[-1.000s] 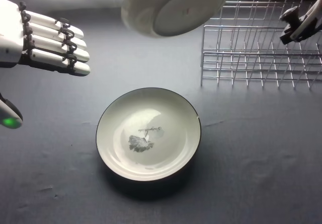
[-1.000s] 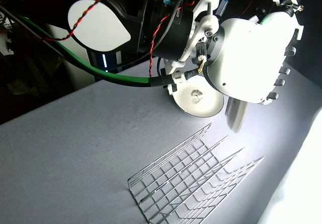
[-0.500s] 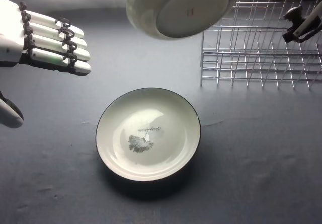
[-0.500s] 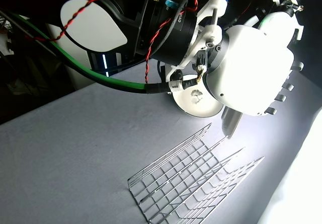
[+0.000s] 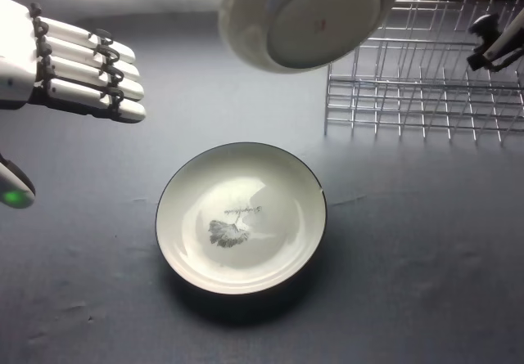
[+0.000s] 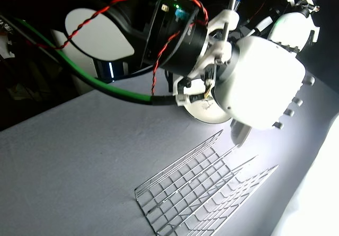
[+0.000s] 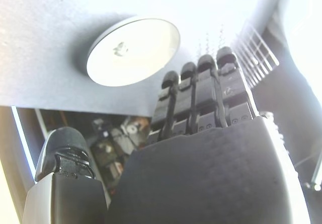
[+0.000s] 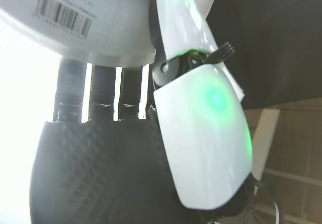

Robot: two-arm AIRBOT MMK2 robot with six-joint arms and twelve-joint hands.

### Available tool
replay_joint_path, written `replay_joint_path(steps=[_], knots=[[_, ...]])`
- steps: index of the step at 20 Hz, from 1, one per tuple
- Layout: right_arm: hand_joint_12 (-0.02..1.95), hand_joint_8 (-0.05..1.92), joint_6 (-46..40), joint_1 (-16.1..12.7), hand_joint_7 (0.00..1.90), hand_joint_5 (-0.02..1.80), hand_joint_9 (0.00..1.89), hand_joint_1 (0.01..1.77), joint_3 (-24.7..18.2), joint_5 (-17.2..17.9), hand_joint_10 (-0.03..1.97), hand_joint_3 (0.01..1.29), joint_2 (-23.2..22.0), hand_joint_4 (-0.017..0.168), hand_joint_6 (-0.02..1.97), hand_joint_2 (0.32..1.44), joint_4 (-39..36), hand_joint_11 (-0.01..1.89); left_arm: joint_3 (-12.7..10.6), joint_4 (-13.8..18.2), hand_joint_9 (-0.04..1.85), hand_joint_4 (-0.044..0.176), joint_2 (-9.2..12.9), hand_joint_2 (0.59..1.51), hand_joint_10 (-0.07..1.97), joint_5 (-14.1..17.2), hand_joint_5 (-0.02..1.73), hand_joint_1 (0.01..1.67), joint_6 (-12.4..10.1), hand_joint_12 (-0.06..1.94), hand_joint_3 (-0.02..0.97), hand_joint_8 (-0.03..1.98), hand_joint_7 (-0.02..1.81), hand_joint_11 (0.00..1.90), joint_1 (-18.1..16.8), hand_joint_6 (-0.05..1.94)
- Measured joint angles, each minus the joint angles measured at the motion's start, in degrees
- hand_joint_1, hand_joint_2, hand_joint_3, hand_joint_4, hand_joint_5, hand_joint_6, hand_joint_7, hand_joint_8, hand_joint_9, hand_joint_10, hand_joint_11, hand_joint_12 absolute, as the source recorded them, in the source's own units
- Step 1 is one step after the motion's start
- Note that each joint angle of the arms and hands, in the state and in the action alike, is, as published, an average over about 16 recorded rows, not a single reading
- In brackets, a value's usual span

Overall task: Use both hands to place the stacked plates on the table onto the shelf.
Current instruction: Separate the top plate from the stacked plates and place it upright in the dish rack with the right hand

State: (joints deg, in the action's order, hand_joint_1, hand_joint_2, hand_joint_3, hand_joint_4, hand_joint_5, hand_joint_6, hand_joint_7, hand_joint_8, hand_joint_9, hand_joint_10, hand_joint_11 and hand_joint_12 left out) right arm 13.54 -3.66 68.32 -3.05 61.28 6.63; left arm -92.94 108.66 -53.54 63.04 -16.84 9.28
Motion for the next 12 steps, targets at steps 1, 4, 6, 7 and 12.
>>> replay_joint_path(steps=[1, 4, 6, 7, 12], knots=[[1.56, 1.11, -0.01, 0.07, 0.88, 0.83, 0.85, 1.40, 0.19, 0.07, 1.30, 0.01, 0.00, -0.008, 1.08, 1.08, -0.01, 0.72, -0.09, 0.02, 0.03, -0.002, -0.02, 1.085, 0.01, 0.07, 0.05, 0.01, 0.00, 0.01, 0.006, 0.01, 0.04, 0.02, 0.18, 0.01], [1.55, 1.10, -0.02, 0.26, 0.88, 0.83, 0.85, 1.40, 0.73, 0.53, 1.30, 0.01, 0.00, -0.008, 1.08, 1.08, -0.09, 0.72, -0.29, 0.08, 0.03, -0.002, -0.09, 1.083, 0.01, 0.27, 0.05, 0.01, 0.02, 0.01, 0.006, 0.01, 0.05, 0.02, 0.75, 0.01], [1.55, 1.11, -0.02, 0.33, 0.88, 0.83, 0.85, 1.40, 0.99, 1.19, 1.30, 0.01, -0.04, -0.008, 1.08, 1.08, -0.06, 0.72, -0.34, 0.10, 0.03, -0.002, -0.13, 1.082, 0.01, 0.40, 0.05, 0.01, 0.03, 0.01, 0.007, 0.01, 0.05, 0.03, 1.14, 0.01], [1.55, 1.11, -0.01, 0.35, 0.88, 0.83, 0.85, 1.40, 1.07, 1.62, 1.30, 0.01, -0.06, -0.008, 1.08, 1.08, -0.01, 0.72, -0.35, 0.11, 0.03, -0.002, -0.15, 1.081, 0.01, 0.47, 0.05, 0.01, 0.03, 0.01, 0.007, 0.01, 0.05, 0.03, 1.33, 0.01], [1.55, 1.11, 0.01, 0.54, 0.88, 0.83, 0.85, 1.40, 1.43, 3.96, 1.30, 0.01, -0.05, -0.008, 1.08, 1.08, 0.50, 0.72, -0.26, 0.14, 0.03, -0.002, -0.25, 1.080, 0.01, 0.61, 0.06, 0.01, 0.05, 0.01, 0.007, 0.01, 0.05, 0.03, 2.23, 0.01]])
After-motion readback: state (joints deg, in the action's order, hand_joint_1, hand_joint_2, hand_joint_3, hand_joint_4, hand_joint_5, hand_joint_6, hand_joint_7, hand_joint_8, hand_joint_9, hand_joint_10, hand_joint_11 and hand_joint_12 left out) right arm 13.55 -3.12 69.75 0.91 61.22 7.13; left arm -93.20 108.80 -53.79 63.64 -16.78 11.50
